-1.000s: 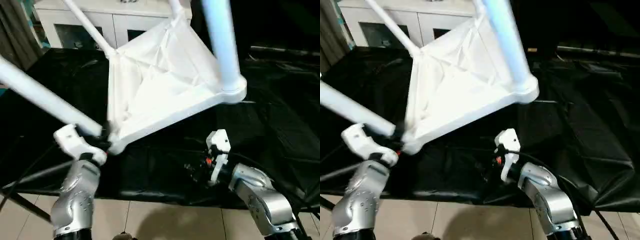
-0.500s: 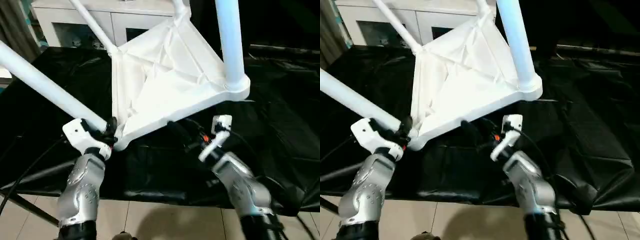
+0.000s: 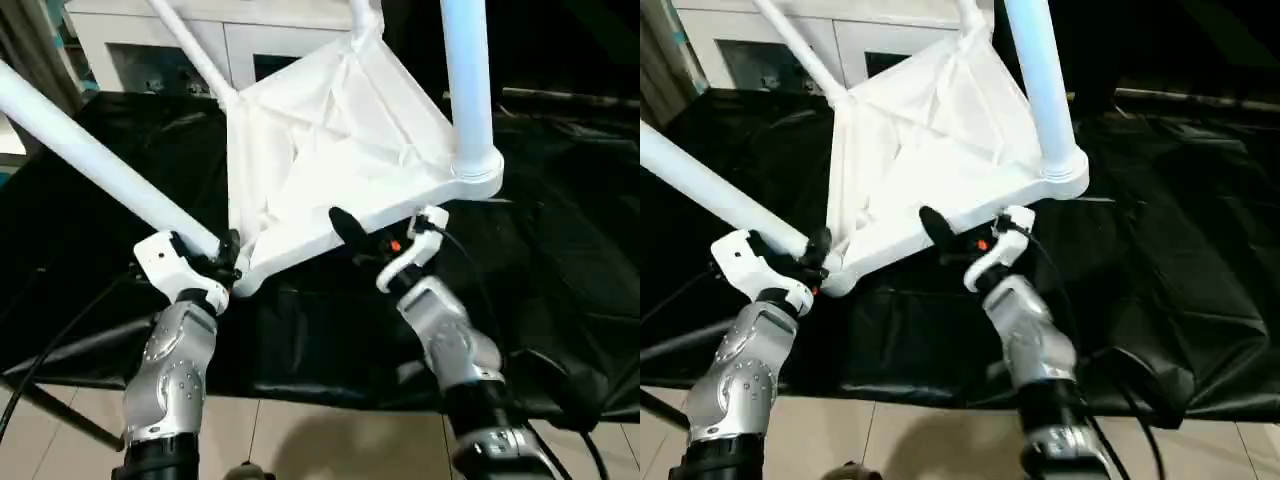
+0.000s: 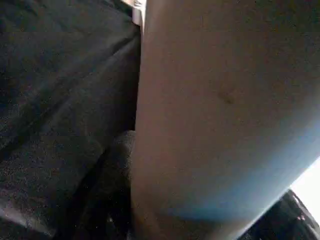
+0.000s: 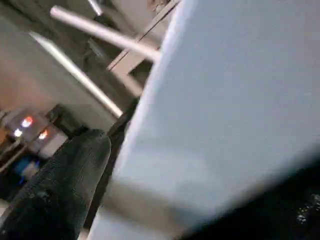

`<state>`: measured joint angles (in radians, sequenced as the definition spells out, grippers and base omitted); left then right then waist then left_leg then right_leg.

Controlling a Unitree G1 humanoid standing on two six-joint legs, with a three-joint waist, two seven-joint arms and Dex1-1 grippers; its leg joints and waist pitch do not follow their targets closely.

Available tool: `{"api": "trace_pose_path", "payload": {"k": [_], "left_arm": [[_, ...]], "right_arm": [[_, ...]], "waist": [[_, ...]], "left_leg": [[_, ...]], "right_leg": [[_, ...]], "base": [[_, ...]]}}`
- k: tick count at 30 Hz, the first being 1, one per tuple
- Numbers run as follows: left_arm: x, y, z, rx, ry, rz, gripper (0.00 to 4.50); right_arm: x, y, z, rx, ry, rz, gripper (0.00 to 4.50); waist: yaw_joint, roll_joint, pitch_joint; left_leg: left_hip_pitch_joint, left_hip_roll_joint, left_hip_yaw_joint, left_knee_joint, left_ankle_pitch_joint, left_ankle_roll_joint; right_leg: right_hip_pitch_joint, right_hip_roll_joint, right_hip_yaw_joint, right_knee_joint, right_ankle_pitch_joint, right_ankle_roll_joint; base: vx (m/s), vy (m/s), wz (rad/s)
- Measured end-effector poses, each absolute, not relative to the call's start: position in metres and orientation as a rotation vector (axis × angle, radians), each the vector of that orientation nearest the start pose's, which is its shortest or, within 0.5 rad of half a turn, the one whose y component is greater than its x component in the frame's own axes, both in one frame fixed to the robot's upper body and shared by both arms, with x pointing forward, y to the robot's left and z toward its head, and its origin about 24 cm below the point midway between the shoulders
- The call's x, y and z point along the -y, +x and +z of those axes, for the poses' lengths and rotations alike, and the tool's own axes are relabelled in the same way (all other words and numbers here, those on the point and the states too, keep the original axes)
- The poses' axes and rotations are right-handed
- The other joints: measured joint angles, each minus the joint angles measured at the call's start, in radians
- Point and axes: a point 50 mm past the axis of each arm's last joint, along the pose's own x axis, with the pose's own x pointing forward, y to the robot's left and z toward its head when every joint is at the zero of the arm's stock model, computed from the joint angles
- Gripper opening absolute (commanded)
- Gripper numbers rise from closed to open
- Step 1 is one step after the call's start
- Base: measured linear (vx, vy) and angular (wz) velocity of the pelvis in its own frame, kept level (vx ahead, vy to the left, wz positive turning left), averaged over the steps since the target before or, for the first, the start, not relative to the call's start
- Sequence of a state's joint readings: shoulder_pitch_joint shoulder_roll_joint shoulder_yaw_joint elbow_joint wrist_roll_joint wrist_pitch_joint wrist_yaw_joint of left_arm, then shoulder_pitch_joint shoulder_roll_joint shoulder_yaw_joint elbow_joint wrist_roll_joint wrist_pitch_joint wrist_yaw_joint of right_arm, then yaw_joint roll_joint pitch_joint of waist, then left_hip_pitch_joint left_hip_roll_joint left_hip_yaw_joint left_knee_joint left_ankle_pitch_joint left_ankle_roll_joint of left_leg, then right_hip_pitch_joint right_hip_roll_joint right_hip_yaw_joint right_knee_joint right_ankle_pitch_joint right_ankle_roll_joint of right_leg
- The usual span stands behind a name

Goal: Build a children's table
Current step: Flip table

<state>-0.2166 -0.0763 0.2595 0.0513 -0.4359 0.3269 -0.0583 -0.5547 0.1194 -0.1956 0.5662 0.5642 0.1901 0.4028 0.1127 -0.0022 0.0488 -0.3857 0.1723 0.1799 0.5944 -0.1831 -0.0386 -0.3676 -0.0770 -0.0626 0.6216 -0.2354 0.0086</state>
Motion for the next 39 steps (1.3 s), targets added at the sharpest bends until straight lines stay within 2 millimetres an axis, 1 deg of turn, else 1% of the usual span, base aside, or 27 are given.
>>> {"api": "trace_pose_path", "payload": {"k": [3, 5, 8, 9, 10, 13, 15, 17, 18, 19, 20, 21, 22, 23, 24, 25, 26, 28, 29, 30, 31, 33, 34, 35, 39], "left_arm": [[-0.161, 0.29, 0.054, -0.12, -0.56, 0.005, 2.2], [-0.16, 0.291, 0.054, -0.12, -0.556, 0.002, 2.2], [-0.159, 0.291, 0.054, -0.119, -0.546, -0.001, 2.2], [-0.159, 0.291, 0.054, -0.119, -0.541, -0.002, 2.2], [-0.158, 0.292, 0.054, -0.119, -0.539, -0.004, 2.2], [-0.158, 0.292, 0.055, -0.114, -0.538, -0.003, 2.2], [-0.158, 0.292, 0.055, -0.113, -0.538, -0.003, 2.2], [-0.158, 0.292, 0.055, -0.11, -0.536, -0.003, 2.2], [-0.157, 0.293, 0.055, -0.11, -0.532, -0.002, 2.2], [-0.157, 0.293, 0.055, -0.11, -0.528, 0.001, 2.2], [-0.157, 0.293, 0.055, -0.111, -0.525, 0.004, 2.55], [-0.157, 0.293, 0.055, -0.112, -0.525, 0.004, 2.55], [-0.157, 0.294, 0.055, -0.11, -0.533, -0.001, 2.76], [-0.156, 0.294, 0.055, -0.11, -0.56, -0.011, 2.93], [-0.156, 0.293, 0.055, -0.111, -0.582, -0.019, 2.93], [-0.156, 0.293, 0.055, -0.106, -0.6, -0.028, 3.14], [-0.156, 0.293, 0.056, -0.105, -0.602, -0.03, 3.14], [-0.157, 0.292, 0.057, -0.095, -0.635, -0.048, 3.35], [-0.158, 0.292, 0.058, -0.092, -0.647, -0.057, 3.41], [-0.158, 0.291, 0.058, -0.09, -0.669, -0.07, 3.56], [-0.16, 0.29, 0.058, -0.084, -0.701, -0.088, 3.56], [-0.161, 0.286, 0.057, -0.079, -0.73, -0.115, 3.64], [-0.162, 0.284, 0.057, -0.078, -0.74, -0.126, 3.85], [-0.165, 0.283, 0.057, -0.079, -0.74, -0.131, 3.93], [-0.174, 0.27, 0.049, -0.108, -0.758, -0.208, 4.07]], "right_arm": [[0.082, 0.346, 0.066, -0.089, 0.799, 0.442, 4.5], [0.085, 0.348, 0.061, -0.105, 0.828, 0.411, 4.24], [0.086, 0.349, 0.06, -0.106, 0.835, 0.404, 4.04], [0.086, 0.349, 0.059, -0.109, 0.837, 0.402, 4.04], [0.087, 0.351, 0.059, -0.11, 0.84, 0.402, 3.79], [0.086, 0.352, 0.06, -0.104, 0.841, 0.408, 3.66], [0.086, 0.353, 0.06, -0.105, 0.842, 0.408, 3.38], [0.086, 0.354, 0.06, -0.101, 0.841, 0.404, 3.2], [0.086, 0.354, 0.06, -0.098, 0.84, 0.404, 3.2], [0.086, 0.355, 0.061, -0.097, 0.839, 0.404, 3.08], [0.086, 0.355, 0.061, -0.098, 0.838, 0.403, 2.87], [0.086, 0.355, 0.06, -0.101, 0.838, 0.401, 2.87], [0.086, 0.356, 0.06, -0.103, 0.841, 0.395, 2.84], [0.087, 0.356, 0.059, -0.11, 0.847, 0.385, 2.67], [0.088, 0.356, 0.057, -0.114, 0.85, 0.379, 2.67], [0.09, 0.356, 0.055, -0.122, 0.861, 0.364, 2.5], [0.091, 0.356, 0.053, -0.125, 0.872, 0.356, 2.5], [0.092, 0.356, 0.052, -0.125, 0.892, 0.345, 2.45], [0.093, 0.356, 0.052, -0.125, 0.894, 0.34, 2.42], [0.095, 0.356, 0.052, -0.123, 0.897, 0.335, 2.38], [0.096, 0.356, 0.052, -0.122, 0.899, 0.332, 2.38], [0.098, 0.357, 0.052, -0.121, 0.899, 0.329, 2.37], [0.098, 0.357, 0.053, -0.119, 0.898, 0.331, 2.35], [0.098, 0.357, 0.053, -0.116, 0.897, 0.333, 2.35], [0.101, 0.358, 0.059, -0.099, 0.878, 0.33, 2.33]], "waist": [[0.0, 0.0, 0.0], [0.0, -0.001, 0.0], [0.0, -0.001, 0.0], [0.0, -0.001, 0.0], [-0.001, -0.001, 0.001], [-0.001, -0.002, 0.001], [-0.003, -0.003, 0.001], [-0.003, -0.003, 0.002], [-0.003, -0.003, 0.002], [-0.003, -0.004, 0.002], [-0.003, -0.004, 0.002], [-0.004, -0.004, 0.002], [-0.004, -0.004, 0.002], [-0.004, -0.005, 0.003], [-0.003, -0.006, 0.004], [-0.003, -0.007, 0.004], [-0.003, -0.007, 0.004], [-0.002, -0.006, 0.004], [-0.002, -0.006, 0.004], [-0.002, -0.006, 0.004], [-0.002, -0.006, 0.004], [-0.002, -0.006, 0.003], [-0.003, -0.005, 0.003], [-0.005, -0.005, 0.003], [-0.006, -0.005, 0.004]], "left_leg": [[0.0, 0.0, 0.0, 0.0, 0.0, 0.0], [0.0, 0.0, 0.0, 0.0, 0.0, 0.0], [0.0, 0.0, 0.0, 0.0, 0.001, 0.001], [0.0, 0.0, 0.0, 0.0, 0.001, 0.001], [0.0, 0.0, 0.001, 0.0, 0.002, 0.001], [0.0, 0.0, 0.001, 0.0, 0.002, 0.001], [0.0, 0.0, 0.001, 0.0, 0.002, 0.001], [0.0, 0.0, 0.001, 0.001, 0.002, 0.001], [0.0, 0.0, 0.001, 0.001, 0.002, 0.001], [0.0, 0.001, 0.001, 0.001, 0.002, 0.001], [0.0, 0.001, 0.001, 0.001, 0.002, 0.001], [0.0, 0.001, 0.001, 0.001, 0.002, 0.001], [0.0, 0.001, 0.001, 0.001, 0.003, 0.001], [0.0, 0.001, 0.001, 0.001, 0.003, 0.001], [-0.001, 0.001, 0.001, 0.001, 0.003, 0.001], [-0.003, 0.001, 0.001, 0.001, 0.003, 0.001], [-0.005, 0.001, 0.002, 0.001, 0.004, 0.001], [-0.011, 0.001, 0.003, 0.002, 0.008, 0.008], [-0.013, 0.001, 0.003, 0.002, 0.009, 0.009], [-0.014, 0.001, 0.003, 0.003, 0.009, 0.01], [-0.016, 0.001, 0.003, 0.003, 0.009, 0.01], [-0.016, 0.001, 0.003, 0.004, 0.009, 0.01], [-0.016, 0.001, 0.003, 0.004, 0.009, 0.01], [-0.016, 0.001, 0.003, 0.004, 0.009, 0.01], [-0.016, 0.002, 0.003, 0.004, 0.01, 0.009]], "right_leg": [[0.0, 0.0, 0.0, 0.001, 0.0, 0.0], [0.0, 0.0, 0.0, 0.001, 0.0, 0.0], [-0.001, 0.0, 0.0, 0.002, 0.0, 0.0], [-0.001, 0.0, 0.0, 0.003, 0.0, 0.0], [-0.001, 0.0, 0.0, 0.003, 0.0, 0.0], [-0.001, 0.0, 0.0, 0.004, 0.0, 0.0], [-0.002, 0.0, 0.0, 0.004, 0.0, 0.0], [-0.002, 0.0, 0.0, 0.005, 0.0, 0.0], [-0.002, 0.0, 0.0, 0.005, 0.0, 0.0], [-0.002, 0.0, 0.0, 0.005, 0.0, 0.0], [-0.002, 0.0, 0.0, 0.006, 0.0, 0.0], [-0.003, 0.0, 0.0, 0.006, 0.0, 0.0], [-0.003, 0.0, 0.0, 0.006, 0.0, 0.0], [-0.003, 0.0, 0.0, 0.007, 0.0, 0.0], [-0.004, 0.0, 0.0, 0.007, 0.0, 0.0], [-0.006, 0.0, 0.0, 0.007, 0.0, 0.0], [-0.008, 0.0, 0.001, 0.008, 0.0, -0.001], [-0.015, -0.001, 0.001, 0.01, 0.001, -0.001], [-0.017, -0.001, 0.001, 0.011, 0.001, -0.001], [-0.018, -0.001, 0.001, 0.011, 0.001, -0.001], [-0.019, -0.001, 0.0, 0.011, 0.001, -0.001], [-0.019, -0.001, 0.0, 0.011, 0.001, -0.001], [-0.019, -0.001, 0.001, 0.011, 0.001, -0.002], [-0.019, -0.001, 0.001, 0.011, 0.001, -0.002], [-0.019, -0.001, 0.0, 0.012, 0.002, -0.003]], "base": [[0.0, 0.0, 0.0], [0.0, 0.0, 0.0], [0.0, 0.0, 0.0], [0.0, 0.0, 0.0], [0.0, 0.0, 0.0], [0.0, 0.0, 0.0], [0.0, 0.0, 0.0], [0.0, 0.0, 0.0], [0.0, 0.0, 0.0], [0.0, 0.0, 0.0], [0.0, 0.0, 0.0], [0.0, 0.0, 0.0], [0.0, 0.0, 0.0], [0.0, 0.0, 0.0], [0.0, 0.0, 0.0], [0.0, 0.0, 0.0], [0.0, 0.0, 0.0], [0.0, 0.0, 0.0], [0.0, 0.0, 0.0], [0.0, 0.0, 0.0], [0.0, 0.0, 0.0], [0.0, 0.0, 0.0], [0.0, 0.0, 0.0], [0.0, 0.0, 0.0], [0.0, 0.0, 0.0]]}}
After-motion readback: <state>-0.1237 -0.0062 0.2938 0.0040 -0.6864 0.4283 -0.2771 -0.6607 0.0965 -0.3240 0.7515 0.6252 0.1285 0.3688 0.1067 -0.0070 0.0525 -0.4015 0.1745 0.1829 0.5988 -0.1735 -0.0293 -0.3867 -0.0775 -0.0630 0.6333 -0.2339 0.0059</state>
